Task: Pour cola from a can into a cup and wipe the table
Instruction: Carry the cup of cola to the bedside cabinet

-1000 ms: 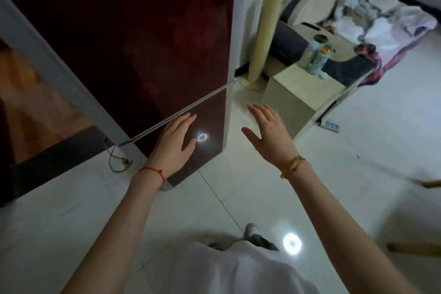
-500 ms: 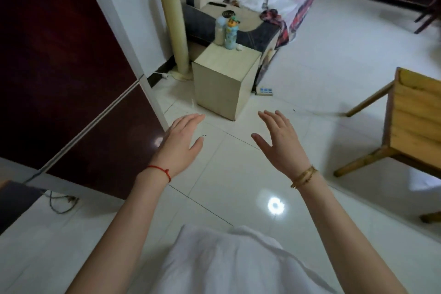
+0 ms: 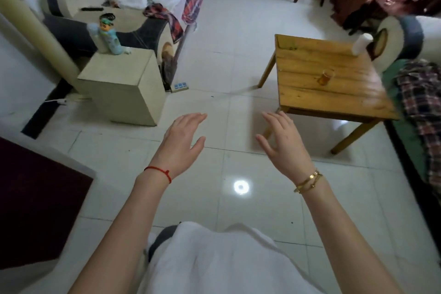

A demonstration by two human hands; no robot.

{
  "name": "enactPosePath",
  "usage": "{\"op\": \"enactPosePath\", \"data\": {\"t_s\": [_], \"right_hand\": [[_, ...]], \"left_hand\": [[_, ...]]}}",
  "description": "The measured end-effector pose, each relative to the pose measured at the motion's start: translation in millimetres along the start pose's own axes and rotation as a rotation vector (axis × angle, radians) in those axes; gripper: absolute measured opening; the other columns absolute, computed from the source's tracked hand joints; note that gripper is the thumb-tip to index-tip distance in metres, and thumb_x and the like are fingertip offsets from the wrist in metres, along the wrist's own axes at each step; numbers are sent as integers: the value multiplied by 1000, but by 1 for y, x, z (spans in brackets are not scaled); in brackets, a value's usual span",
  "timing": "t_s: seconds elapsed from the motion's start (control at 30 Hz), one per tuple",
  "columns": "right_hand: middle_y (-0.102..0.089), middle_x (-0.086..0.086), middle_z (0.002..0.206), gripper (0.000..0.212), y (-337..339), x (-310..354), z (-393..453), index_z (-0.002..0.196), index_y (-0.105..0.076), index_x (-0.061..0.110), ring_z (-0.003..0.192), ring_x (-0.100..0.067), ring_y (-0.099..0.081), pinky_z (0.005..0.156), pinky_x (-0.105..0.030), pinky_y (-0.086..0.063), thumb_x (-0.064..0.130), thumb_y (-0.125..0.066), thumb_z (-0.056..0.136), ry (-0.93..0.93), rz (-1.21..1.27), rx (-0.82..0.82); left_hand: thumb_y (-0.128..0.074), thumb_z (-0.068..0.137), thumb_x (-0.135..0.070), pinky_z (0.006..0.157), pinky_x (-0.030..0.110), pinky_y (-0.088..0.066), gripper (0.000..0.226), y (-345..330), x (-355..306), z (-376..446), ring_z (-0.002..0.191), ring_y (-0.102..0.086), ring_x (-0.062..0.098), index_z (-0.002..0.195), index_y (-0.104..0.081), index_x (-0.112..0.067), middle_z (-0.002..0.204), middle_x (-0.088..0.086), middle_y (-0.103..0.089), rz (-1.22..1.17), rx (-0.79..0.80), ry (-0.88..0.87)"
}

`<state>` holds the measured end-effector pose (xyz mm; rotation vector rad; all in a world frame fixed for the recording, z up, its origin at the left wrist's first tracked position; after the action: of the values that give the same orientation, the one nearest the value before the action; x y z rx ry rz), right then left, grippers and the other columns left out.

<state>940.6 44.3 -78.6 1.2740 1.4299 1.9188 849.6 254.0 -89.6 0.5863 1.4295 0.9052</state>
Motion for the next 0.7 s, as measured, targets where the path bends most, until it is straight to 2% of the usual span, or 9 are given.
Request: {"op": "enactPosePath", "data": {"t_s": [0.17,0.4,0.7], "right_hand": [[-37,0,152,57,30,-84,-13,147,-35,17,147,-20,-20,121,-43,-20,38,-51,96,-125,23,-51],[-36,2,153,58,43,-181,-16,148,-33,20,148,-18,-19,122,-42,-20,41,-49,96,-288,68,-110],[-35,2,153,59,82,-314,32,148,-33,19,148,-17,-17,121,-39,-21,41,-49,96,-443,101,-150]], "left_hand": [[-53,98,-20,116,45,-28,51,-53,-61,43,139,-34,20,146,-40,-15,148,1,-43,5,89,-95],[-53,98,-22,117,43,-28,52,-116,-116,109,139,-35,20,147,-39,-16,148,1,-43,34,195,-188],[-52,98,-23,117,43,-29,52,-200,-202,238,138,-36,17,147,-38,-19,147,-1,-44,19,290,-297]]}}
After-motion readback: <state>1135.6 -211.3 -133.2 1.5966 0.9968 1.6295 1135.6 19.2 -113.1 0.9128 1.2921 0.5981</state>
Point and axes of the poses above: each hand's wrist, its own z-axis towards the middle knuckle, its own y-axis out of the back of the hand, x = y × z, the point moved 8 cm from there along z, towards the middle knuckle
